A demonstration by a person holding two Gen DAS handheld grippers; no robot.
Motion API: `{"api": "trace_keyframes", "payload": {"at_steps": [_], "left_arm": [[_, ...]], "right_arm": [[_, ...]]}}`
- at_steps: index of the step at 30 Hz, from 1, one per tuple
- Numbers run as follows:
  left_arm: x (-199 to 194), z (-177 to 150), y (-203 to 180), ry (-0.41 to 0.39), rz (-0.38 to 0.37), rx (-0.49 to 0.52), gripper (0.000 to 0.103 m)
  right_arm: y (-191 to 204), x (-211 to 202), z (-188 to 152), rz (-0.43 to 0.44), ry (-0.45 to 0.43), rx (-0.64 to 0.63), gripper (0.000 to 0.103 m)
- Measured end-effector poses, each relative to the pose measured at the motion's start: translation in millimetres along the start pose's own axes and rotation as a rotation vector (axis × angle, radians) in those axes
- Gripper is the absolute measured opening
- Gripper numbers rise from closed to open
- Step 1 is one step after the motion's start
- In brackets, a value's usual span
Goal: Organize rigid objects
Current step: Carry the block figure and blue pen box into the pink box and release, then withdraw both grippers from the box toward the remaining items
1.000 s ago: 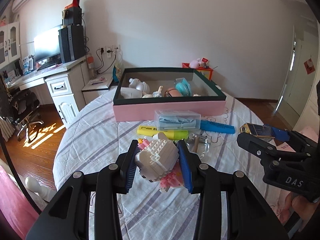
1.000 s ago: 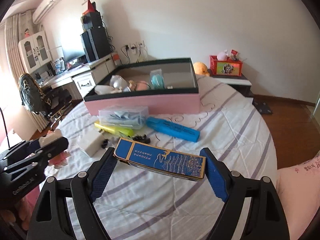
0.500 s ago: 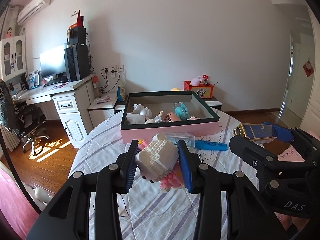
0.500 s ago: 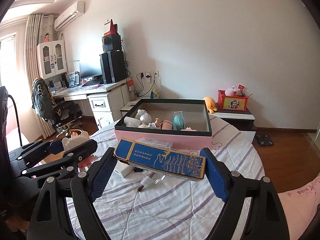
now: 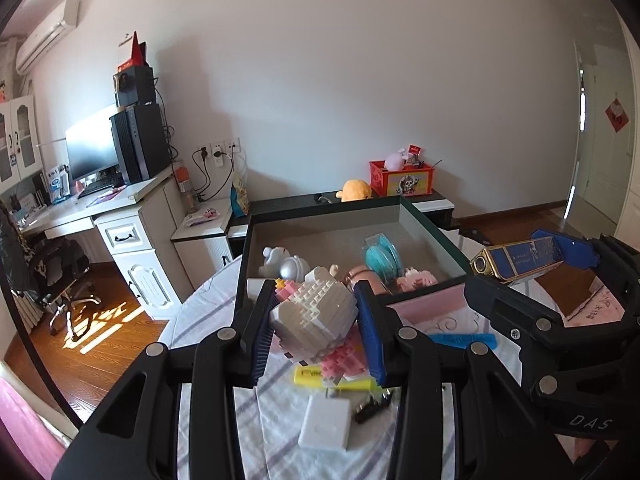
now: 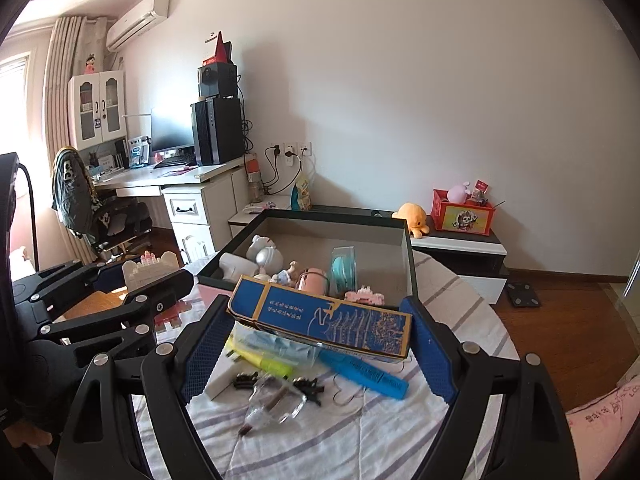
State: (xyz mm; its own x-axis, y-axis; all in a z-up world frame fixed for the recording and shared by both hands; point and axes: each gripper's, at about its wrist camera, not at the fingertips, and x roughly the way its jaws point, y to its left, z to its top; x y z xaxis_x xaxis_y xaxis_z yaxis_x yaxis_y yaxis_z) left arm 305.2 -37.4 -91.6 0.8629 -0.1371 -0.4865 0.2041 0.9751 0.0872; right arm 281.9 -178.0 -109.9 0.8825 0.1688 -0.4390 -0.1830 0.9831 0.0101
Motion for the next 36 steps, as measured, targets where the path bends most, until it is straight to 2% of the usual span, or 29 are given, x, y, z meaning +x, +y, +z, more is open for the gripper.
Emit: {"api": "trace_keyframes", "payload": {"at_steps": [5,10,13,18,19,22,23,25,26,36], "left_arm": [[72.3,25.4,7.1,0.102,-0.021,0.016,0.039],[137.9,27.2,8.2,0.211,-0.015,0.025,0.039],[162.1,22.4,6.8,0.258,-0.011,0.025,0.039],[179.9,14.5,2.8,0.276,0.008,0.027,0.042],[179.9,14.0,2.1,0.272,0.012,0.03,0.049],[168.8,13.4,2.4,0.246,0.031,0.026,0.074],[160.9,13.5,3.8,0.224,0.035,0.02,0.075],[140.0,13.1,7.6,0.191,0.037,0.004,0.092],[128.1,13.7,11.2,0.168,0.039,-0.009,0.095],[-29.9,-5.4,17.2,-0.067,0.069,-0.092,0.099]], "right_arm": [[-18.3,65.4,22.5,-0.007,0.067,-0.003,0.085],[-38.9,128.9,20.1,0.001,0.173,0.03,0.085],[-45.5,151.4,12.7,-0.019,0.211,0.022,0.085],[-52.3,167.7,4.3,-0.033,0.224,0.023,0.087],[-54.4,169.6,3.7,-0.033,0.228,0.026,0.087],[-55.8,165.0,6.0,-0.049,0.221,0.033,0.091],[-56.1,158.8,7.8,-0.044,0.209,0.037,0.094],[-54.2,142.8,12.8,-0.044,0.184,0.041,0.103],[-52.3,131.8,14.8,-0.036,0.167,0.044,0.103],[-11.8,-6.3,20.5,-0.014,-0.023,0.037,0.103]]}}
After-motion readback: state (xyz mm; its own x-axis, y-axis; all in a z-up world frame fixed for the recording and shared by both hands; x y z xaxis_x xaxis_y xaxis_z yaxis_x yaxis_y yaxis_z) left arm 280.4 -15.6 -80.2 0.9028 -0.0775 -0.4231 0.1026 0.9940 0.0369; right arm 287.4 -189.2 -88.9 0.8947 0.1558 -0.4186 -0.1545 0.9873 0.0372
